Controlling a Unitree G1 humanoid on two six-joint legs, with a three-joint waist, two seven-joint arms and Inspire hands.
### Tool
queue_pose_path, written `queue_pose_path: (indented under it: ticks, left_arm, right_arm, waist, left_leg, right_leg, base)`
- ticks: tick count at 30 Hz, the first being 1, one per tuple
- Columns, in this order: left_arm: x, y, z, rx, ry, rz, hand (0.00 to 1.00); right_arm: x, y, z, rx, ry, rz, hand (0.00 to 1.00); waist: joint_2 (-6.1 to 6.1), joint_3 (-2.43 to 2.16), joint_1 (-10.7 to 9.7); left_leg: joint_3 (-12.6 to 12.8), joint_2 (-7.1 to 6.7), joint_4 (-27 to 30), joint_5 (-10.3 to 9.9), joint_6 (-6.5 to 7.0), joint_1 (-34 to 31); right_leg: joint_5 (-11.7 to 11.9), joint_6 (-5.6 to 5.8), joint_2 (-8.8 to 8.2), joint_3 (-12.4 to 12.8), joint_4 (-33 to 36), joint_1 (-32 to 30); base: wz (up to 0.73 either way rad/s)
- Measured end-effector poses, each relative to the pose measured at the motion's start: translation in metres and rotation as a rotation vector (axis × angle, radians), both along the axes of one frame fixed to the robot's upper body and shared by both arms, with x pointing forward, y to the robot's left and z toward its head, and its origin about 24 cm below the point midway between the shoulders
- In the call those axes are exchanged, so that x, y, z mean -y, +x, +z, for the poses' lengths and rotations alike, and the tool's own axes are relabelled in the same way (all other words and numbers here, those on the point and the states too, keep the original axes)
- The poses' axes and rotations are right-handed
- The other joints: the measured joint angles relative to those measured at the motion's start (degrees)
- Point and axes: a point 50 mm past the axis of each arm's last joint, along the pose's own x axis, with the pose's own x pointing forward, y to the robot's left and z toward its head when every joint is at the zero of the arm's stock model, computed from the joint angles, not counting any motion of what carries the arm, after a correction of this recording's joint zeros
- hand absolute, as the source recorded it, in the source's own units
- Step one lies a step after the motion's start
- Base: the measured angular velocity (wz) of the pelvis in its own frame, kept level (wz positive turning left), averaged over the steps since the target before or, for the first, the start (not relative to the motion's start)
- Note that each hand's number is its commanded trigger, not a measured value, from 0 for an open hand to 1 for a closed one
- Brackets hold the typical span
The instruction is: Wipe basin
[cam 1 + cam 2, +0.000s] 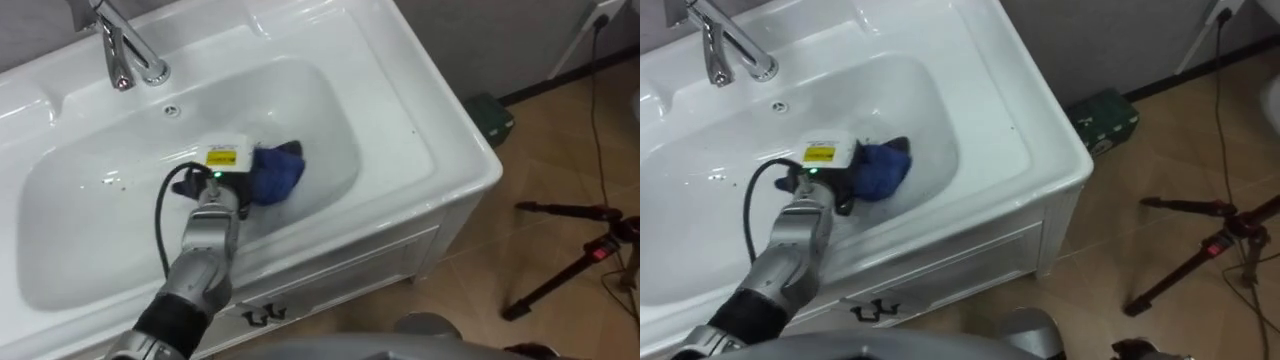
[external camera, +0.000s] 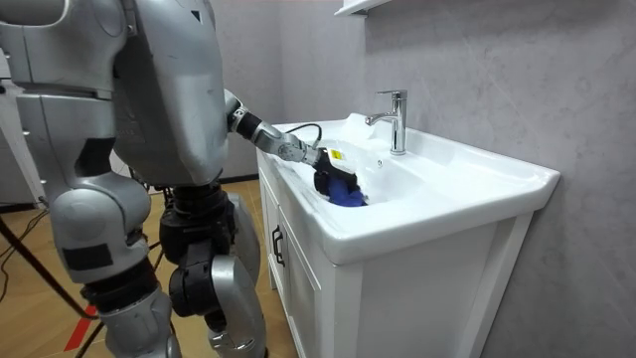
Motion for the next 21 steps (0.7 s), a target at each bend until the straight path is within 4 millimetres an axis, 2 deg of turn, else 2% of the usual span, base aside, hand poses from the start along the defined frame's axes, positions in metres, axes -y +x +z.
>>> queue_pose_path:
  ticks: [5,11,17,21]
  left_arm:
    - [0.009,0.002,0.005,-0.021,-0.025,-0.032,1.0]
    - [0.019,0.004,0.013,-0.029,-0.043,-0.071,1.0]
    - [0.032,0.005,0.021,-0.027,-0.086,-0.122,1.0]
    - [0.034,0.005,0.022,-0.027,-0.098,-0.133,1.0]
  right_arm:
    - [-0.008,-0.002,-0.003,-0.014,0.025,0.007,0.0]
    - [-0.014,0.005,-0.004,-0.009,0.04,0.047,0.0]
    - [-0.015,0.004,-0.004,-0.012,0.044,0.047,0.0]
    - [-0.016,0.004,-0.004,-0.015,0.045,0.055,0.0]
  waist:
    - [-0.59,-0.04,-0.6]
    - [-0.76,0.02,-1.8]
    - [-0.72,0.04,-1.9]
    - [-0.72,0.04,-1.9]
  left_leg:
    - [-0.1,-0.04,-0.6,-0.1,0.18,0.4]
    - [0.4,-0.1,-0.5,-1.0,1.5,0.5]
    - [1.4,-0.21,0.1,-1.6,2.58,0.2]
    - [1.4,-0.45,0.2,-1.7,2.64,0.2]
  right_leg:
    - [0.4,0.77,-0.06,-0.1,-0.7,1.0]
    - [0.9,1.67,0.03,0.1,-1.5,1.8]
    - [1.4,2.47,-0.09,0.5,-1.8,1.8]
    - [1.5,2.73,-0.32,0.8,-1.7,1.9]
  base:
    - [0.08]
    - [0.03]
    - [0.0]
    - [0.0]
